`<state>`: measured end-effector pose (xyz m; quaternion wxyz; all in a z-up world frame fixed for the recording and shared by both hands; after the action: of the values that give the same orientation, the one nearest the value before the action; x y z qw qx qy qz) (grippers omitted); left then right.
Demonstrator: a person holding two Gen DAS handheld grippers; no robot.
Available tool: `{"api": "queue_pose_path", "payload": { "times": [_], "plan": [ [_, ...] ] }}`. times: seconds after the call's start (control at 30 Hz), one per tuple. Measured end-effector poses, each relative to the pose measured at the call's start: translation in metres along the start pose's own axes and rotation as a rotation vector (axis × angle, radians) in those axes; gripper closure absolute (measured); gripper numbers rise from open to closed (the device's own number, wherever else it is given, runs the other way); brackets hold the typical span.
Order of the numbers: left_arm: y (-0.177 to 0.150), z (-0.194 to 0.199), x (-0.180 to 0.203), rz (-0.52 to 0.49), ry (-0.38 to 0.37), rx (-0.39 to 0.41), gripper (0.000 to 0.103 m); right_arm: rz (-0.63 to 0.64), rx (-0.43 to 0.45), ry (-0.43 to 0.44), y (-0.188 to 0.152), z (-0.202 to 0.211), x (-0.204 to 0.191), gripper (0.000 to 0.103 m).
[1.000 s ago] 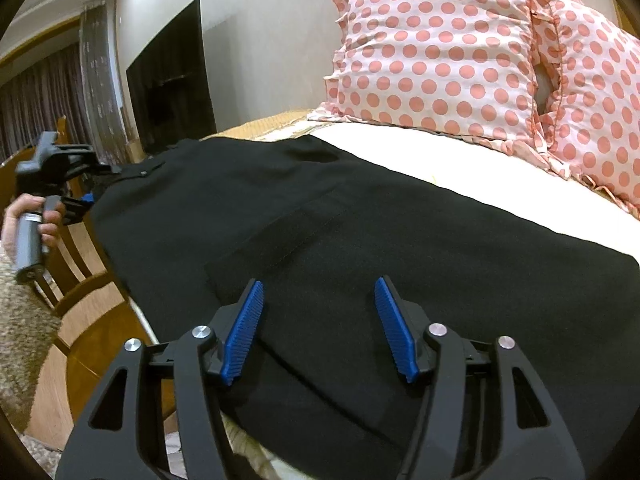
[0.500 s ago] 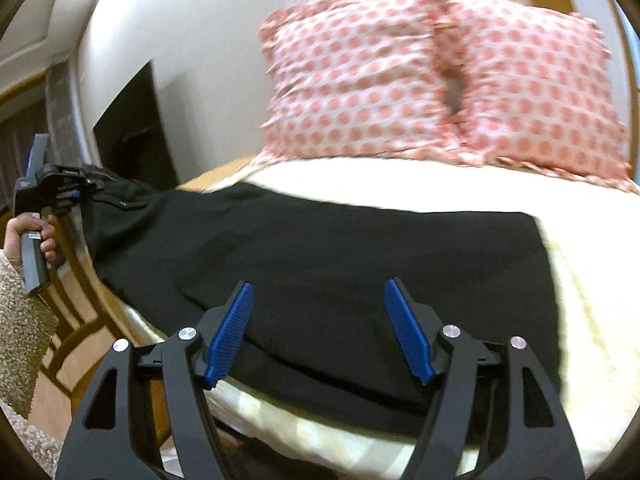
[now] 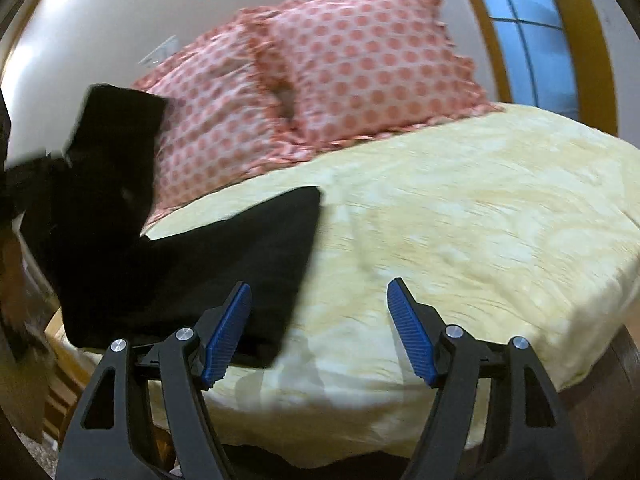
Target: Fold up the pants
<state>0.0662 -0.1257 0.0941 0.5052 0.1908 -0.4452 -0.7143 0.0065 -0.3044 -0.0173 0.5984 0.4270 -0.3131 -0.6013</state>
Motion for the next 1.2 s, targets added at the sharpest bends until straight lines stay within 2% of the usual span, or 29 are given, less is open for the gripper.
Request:
{"api": "queue_pose_path", "payload": {
  "times": [0.1, 0.2, 0.47, 0.57, 0.67, 0.77, 0.93, 1.0, 1.07, 1.1, 1.13, 1.17, 1.2],
  "plan": [
    [-0.048, -0.043, 0.018, -0.019, -0.045, -0.185, 0.093, -0.014, 0.002, -0.022, -0.002, 0.004, 0.010, 0.031],
    [-0.056, -0.042, 0.021, -0.065, 0.001, -0.133, 0.093, -0.012, 0.007, -0.034, -0.002, 0.004, 0.016, 0.031],
    [-0.034, -0.016, 0.038, -0.031, -0.026, -0.016, 0.093, -0.012, 0.000, -0.038, -0.005, 0.002, 0.014, 0.031],
    [-0.045, -0.028, 0.048, -0.030, -0.032, -0.051, 0.092, -0.006, 0.005, -0.058, -0.004, 0.005, 0.016, 0.028],
    [-0.070, -0.043, 0.055, -0.095, -0.020, -0.105, 0.091, -0.014, 0.009, -0.077, -0.004, 0.008, 0.021, 0.027],
    [-0.090, -0.043, 0.061, -0.143, -0.001, -0.100, 0.089, -0.031, 0.006, -0.085, -0.004, 0.008, 0.025, 0.027],
    [-0.095, -0.040, 0.059, -0.098, -0.040, -0.103, 0.087, -0.028, 0.008, -0.086, 0.000, 0.006, 0.025, 0.027],
    [-0.097, -0.034, 0.059, -0.109, -0.056, -0.098, 0.077, -0.019, 0.016, -0.092, 0.004, 0.007, 0.024, 0.027],
    [-0.098, -0.026, 0.056, -0.106, -0.097, -0.114, 0.053, -0.012, 0.028, -0.096, 0.011, 0.008, 0.023, 0.027],
    [-0.097, -0.016, 0.052, -0.081, -0.158, -0.118, 0.050, -0.010, 0.041, -0.094, 0.016, 0.010, 0.023, 0.027],
    [-0.097, -0.007, 0.049, -0.063, -0.189, -0.115, 0.043, -0.006, 0.057, -0.088, 0.023, 0.011, 0.021, 0.027],
    [-0.094, 0.003, 0.043, -0.039, -0.219, -0.108, 0.031, 0.000, 0.074, -0.078, 0.029, 0.014, 0.018, 0.027],
    [-0.091, 0.010, 0.037, -0.018, -0.235, -0.093, 0.025, 0.016, 0.097, -0.054, 0.038, 0.016, 0.011, 0.027]
  ]
}}
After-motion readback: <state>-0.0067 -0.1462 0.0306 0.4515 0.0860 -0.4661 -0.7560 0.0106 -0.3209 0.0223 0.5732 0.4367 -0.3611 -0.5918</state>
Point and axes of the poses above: each gripper's, at about its wrist camera, not at the fingertips, and z roughly against the way its jaws point, x to its right, y to its top, the point moved 4 cm from there along -z, roughly the way its jaws point, and after that the axes turned 14 degrees about z, right-handed, at the moved point
